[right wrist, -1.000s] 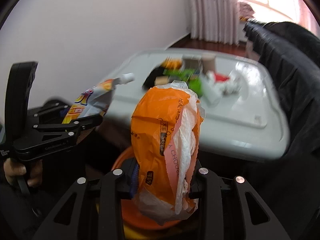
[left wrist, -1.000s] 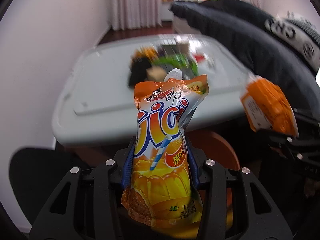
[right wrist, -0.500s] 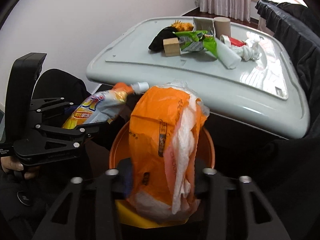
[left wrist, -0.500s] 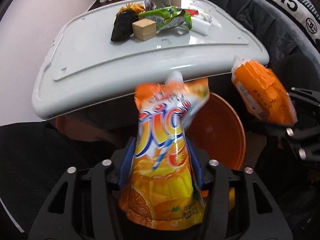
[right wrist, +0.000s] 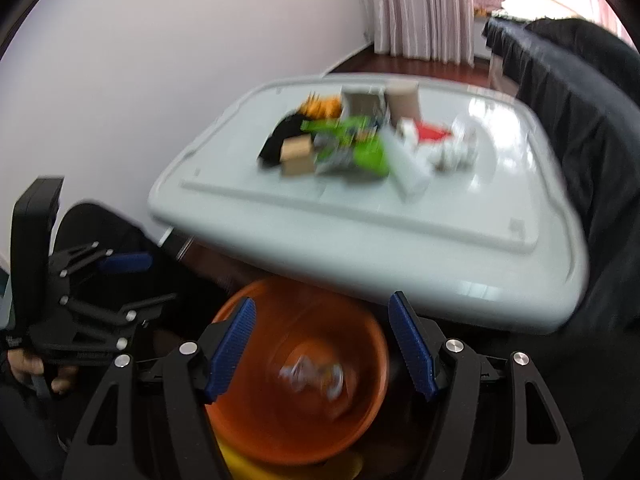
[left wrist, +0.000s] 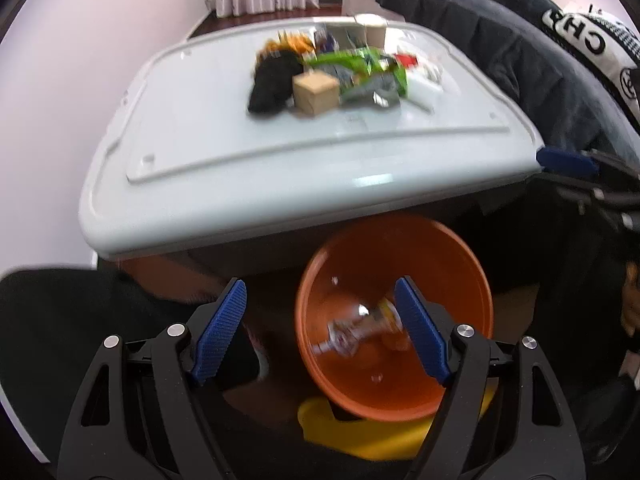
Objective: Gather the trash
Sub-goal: 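Grasp the white foam tube with the right gripper and lift it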
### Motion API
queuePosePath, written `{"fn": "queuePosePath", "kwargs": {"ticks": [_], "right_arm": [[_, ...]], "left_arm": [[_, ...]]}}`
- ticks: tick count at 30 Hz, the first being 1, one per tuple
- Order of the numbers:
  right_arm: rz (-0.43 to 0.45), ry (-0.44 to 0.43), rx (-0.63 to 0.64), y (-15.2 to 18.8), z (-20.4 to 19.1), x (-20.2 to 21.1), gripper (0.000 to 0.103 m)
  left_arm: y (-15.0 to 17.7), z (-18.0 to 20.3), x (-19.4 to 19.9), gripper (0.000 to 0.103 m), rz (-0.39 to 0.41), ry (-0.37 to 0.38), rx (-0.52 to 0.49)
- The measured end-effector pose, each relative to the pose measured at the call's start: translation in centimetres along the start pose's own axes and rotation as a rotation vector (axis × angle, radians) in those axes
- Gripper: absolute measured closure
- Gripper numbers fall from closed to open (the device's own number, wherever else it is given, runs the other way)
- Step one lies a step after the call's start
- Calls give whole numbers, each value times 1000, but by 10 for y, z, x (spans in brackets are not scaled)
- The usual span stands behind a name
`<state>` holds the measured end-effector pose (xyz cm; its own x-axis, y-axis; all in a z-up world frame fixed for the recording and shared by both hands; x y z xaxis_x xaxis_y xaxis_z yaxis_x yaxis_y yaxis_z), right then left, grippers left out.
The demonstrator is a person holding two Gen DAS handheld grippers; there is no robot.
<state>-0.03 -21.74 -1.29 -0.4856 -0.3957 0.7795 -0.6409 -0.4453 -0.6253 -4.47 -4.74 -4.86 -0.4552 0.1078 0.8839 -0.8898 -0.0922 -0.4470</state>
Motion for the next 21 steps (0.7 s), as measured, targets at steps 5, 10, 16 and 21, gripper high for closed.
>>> {"fn": "queuePosePath", "kwargs": {"ticks": [5,10,16,21], "right_arm": [[-5,51,15,-52,43,-26,42],[-82,46,57,-90,72,-75,58],[-195,49,241,-110,79,-132,64],[-289,-3,367,-108,72,-167,65]], "left_arm": [[-38,2,-1,26,73,28,42],[-61,7,-13,26,103,49,65],[-57,2,-35,26,46,54,84],[-54,-4,-44,26,17,55,101]]}}
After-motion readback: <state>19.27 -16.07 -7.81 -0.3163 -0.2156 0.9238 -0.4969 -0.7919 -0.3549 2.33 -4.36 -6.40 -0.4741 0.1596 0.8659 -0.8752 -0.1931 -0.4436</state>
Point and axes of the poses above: each gripper's, at about its wrist camera, not at the fingertips, and x roughly against the way its jaws point, z to its right, y to its underside, the point moved 5 cm from there along -x, roughly the way its jaws point, and after that the axes turned 13 degrees about x, right-handed, at the moved point
